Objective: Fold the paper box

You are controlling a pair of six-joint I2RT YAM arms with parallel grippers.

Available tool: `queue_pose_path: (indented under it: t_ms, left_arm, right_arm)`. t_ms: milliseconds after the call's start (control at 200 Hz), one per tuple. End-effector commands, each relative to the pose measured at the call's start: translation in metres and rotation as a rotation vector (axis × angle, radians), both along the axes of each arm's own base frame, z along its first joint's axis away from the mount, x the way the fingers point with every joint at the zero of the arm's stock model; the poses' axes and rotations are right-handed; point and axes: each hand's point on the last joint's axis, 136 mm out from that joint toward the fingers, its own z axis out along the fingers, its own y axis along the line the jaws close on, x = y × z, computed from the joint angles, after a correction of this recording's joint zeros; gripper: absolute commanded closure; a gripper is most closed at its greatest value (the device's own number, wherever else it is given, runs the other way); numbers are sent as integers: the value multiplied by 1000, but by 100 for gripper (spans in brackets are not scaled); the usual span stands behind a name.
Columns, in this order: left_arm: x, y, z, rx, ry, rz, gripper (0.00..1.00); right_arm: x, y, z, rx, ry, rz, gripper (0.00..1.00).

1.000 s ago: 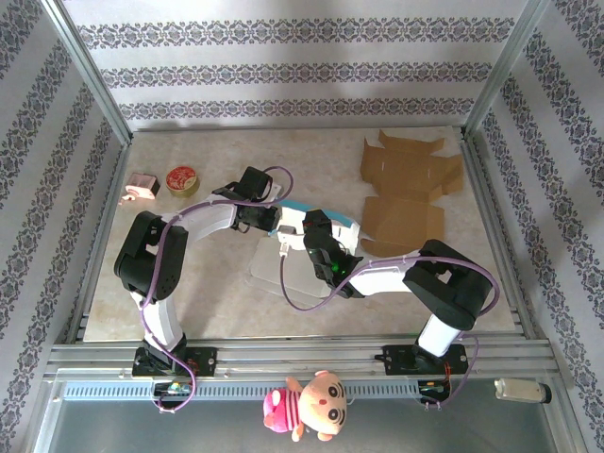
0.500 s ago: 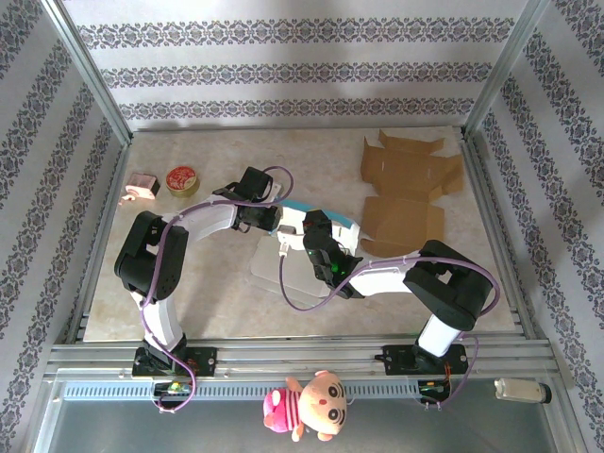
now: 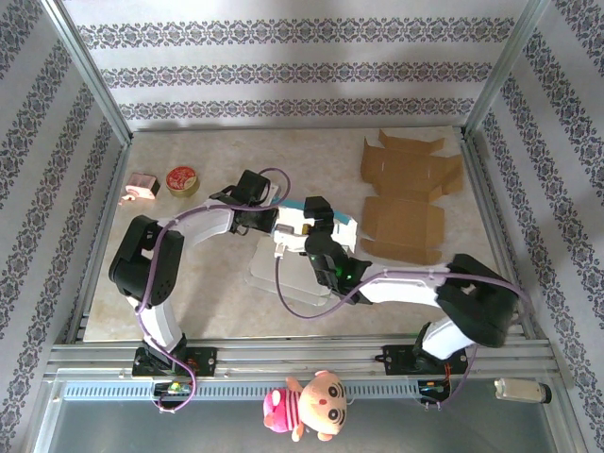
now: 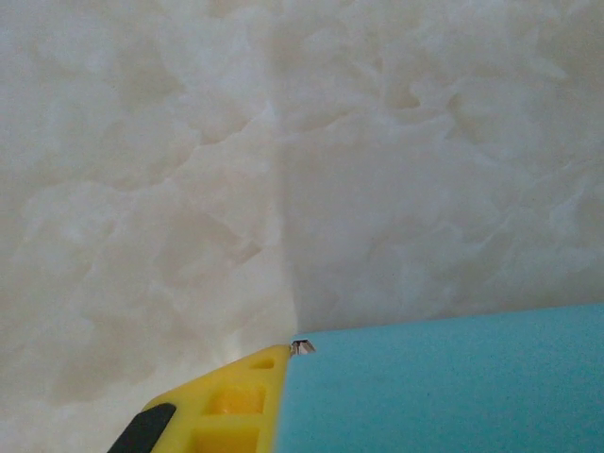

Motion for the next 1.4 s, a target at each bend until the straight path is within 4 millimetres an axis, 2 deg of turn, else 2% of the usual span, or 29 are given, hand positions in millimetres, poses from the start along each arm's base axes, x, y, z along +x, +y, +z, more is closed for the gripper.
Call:
queue_pose_path:
  t_ms: [0,85,120,245,385,470,645,740,825,854,964,1079,1234,1339,1394]
  left_arm:
    - [4,8,13,-10,-54,54,100]
    - [3,10,12,-4,-55,58,72]
    - [3,10,13,-5,-56,58,65]
    - [4,8,14,-16,-59,49,64]
    - [3,3,21,-46,-64,38,65]
    - [0,2,31,-76,-69,47,62]
    - [-16,3,62,-145,-97,57,31]
    - [-30,4,81,-187,-103,46,22]
    - [-43,5,97,-232,-102,54,20]
    - [-45,6,105,-254,-105,68,20]
    - [-43,15,131,-341,-88,191,5]
    - [-27,29,140,-464,36,373,3]
    - [-7,23,136,-586,156,397,3]
    - [5,23,126,-555,166,397,2]
    - [12,24,120,-538,182,402,2]
  right_arm:
    - [-15,-8,46,332,87,-26,2]
    - [-32,-18,62,526,195,10,2]
    - [-37,-23,65,593,236,25,2]
    - [-45,-44,68,728,290,1,2]
    - [-44,-64,56,802,373,-84,2]
    - [-43,-74,51,928,488,-144,2]
    - [-44,-101,33,1205,670,-290,2]
    - [-50,-111,20,1318,751,-334,2]
    - [-52,-120,5,1393,820,-389,2]
    - [-53,-123,1,1408,834,-407,2]
    - [-54,-131,-19,1421,889,-482,2]
    - [-48,-134,-41,1415,928,-552,2]
    - [-32,-129,-65,1349,923,-561,7]
    - [-15,-131,-81,1294,887,-615,18]
    - [-9,-130,-89,1273,880,-643,28]
